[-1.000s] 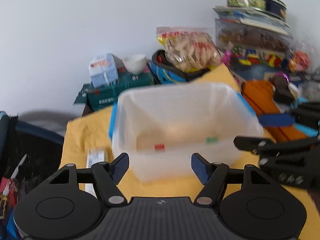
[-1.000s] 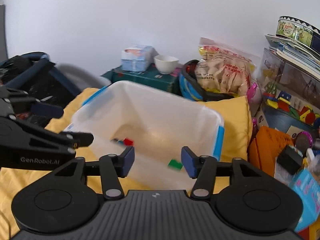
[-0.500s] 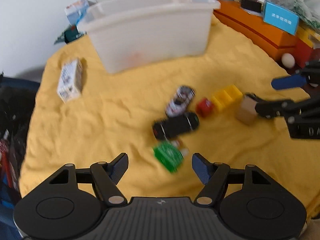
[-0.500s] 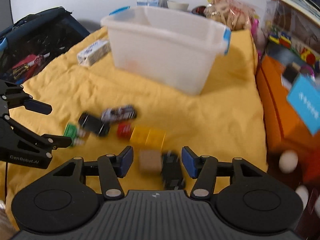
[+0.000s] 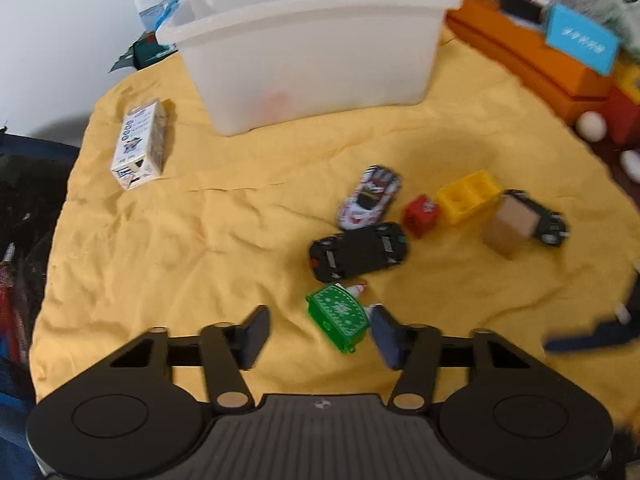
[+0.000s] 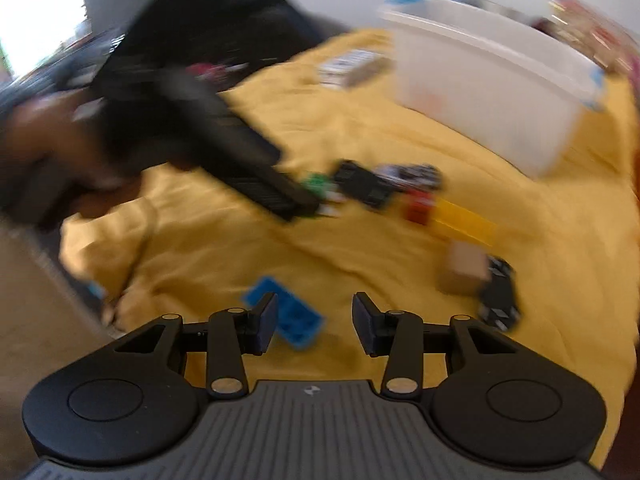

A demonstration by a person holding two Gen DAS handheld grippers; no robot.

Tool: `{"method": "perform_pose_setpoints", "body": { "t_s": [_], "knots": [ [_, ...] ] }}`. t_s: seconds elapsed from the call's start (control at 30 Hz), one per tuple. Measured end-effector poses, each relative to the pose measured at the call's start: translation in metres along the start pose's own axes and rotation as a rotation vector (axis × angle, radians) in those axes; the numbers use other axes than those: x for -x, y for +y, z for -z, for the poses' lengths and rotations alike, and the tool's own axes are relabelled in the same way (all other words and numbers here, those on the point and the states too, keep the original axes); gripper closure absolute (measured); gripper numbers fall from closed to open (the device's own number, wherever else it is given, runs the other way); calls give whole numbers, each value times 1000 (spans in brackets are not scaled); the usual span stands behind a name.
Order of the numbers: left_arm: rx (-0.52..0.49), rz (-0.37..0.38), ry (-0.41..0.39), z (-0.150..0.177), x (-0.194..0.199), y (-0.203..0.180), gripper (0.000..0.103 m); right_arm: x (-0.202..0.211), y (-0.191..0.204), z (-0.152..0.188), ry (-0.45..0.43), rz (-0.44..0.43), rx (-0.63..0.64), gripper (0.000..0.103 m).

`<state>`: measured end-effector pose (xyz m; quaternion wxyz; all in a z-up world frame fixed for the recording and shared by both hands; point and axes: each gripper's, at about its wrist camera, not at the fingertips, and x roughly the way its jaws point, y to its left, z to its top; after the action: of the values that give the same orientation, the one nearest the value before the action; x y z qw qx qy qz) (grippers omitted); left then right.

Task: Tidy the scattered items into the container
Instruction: 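Grasp the green piece with the left gripper while the right gripper grasps the blue brick, then lift the green piece with the left gripper while the right gripper lifts the blue brick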

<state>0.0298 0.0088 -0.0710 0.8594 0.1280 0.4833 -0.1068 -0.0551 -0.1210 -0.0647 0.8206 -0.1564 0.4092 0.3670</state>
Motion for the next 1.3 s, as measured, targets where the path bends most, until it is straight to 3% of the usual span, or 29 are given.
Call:
{"method": "perform_pose_setpoints", "body": {
  "t_s": [0.13, 0.27, 0.3, 0.33, 0.43, 0.6, 0.73, 0.8, 0.87, 0.9, 0.93, 1.0, 1.07, 1.13, 1.27, 1.3],
  "knots": [
    [62, -2, 55, -5, -15, 14, 80, -14, 15, -7, 41, -26, 107, 59],
    [67, 53, 50, 5, -12, 28, 88, -31, 19, -6, 79, 8, 151, 59],
    [62, 75, 45, 6, -10, 30, 90, -34, 19, -6, 83, 17, 157, 68],
    [66, 106, 48, 6, -9, 32, 93, -35, 20, -5, 84, 33, 162, 68],
    [59, 182, 43, 5, 2, 30, 93, -30, 12, -6, 80, 70, 127, 70],
    [3, 187, 3, 5, 18, 13, 89, -15, -25, -5, 76, 111, -62, 71],
    [-39, 236, -1, 6, 25, 1, 80, -10, -50, 2, 86, -48, -281, 71],
    [-63, 214, -1, 7, 24, -5, 80, -19, -56, 5, 118, -128, -356, 71],
    [-70, 183, 8, 7, 19, -7, 80, -22, -56, 8, 123, -41, -346, 68],
    [-62, 179, 13, 7, 17, -5, 80, -18, -56, 8, 100, 28, -324, 57],
    [-57, 180, 14, 7, 17, -4, 80, -12, -55, 8, 67, 101, -300, 55],
    [-43, 174, 11, 6, 17, 0, 80, -1, -49, 7, 20, 252, -221, 55],
    [-32, 161, 5, 5, 16, 5, 80, 5, -43, 8, 16, 349, -151, 55],
    [-17, 139, 1, 4, 16, 9, 78, 11, -36, 10, 16, 340, -124, 56],
    [-2, 131, 3, 5, 14, 14, 76, 16, -13, 10, 28, 200, -94, 61],
    [-1, 130, 6, 6, 14, 14, 76, 12, -6, 10, 38, 181, -65, 68]
  ]
}}
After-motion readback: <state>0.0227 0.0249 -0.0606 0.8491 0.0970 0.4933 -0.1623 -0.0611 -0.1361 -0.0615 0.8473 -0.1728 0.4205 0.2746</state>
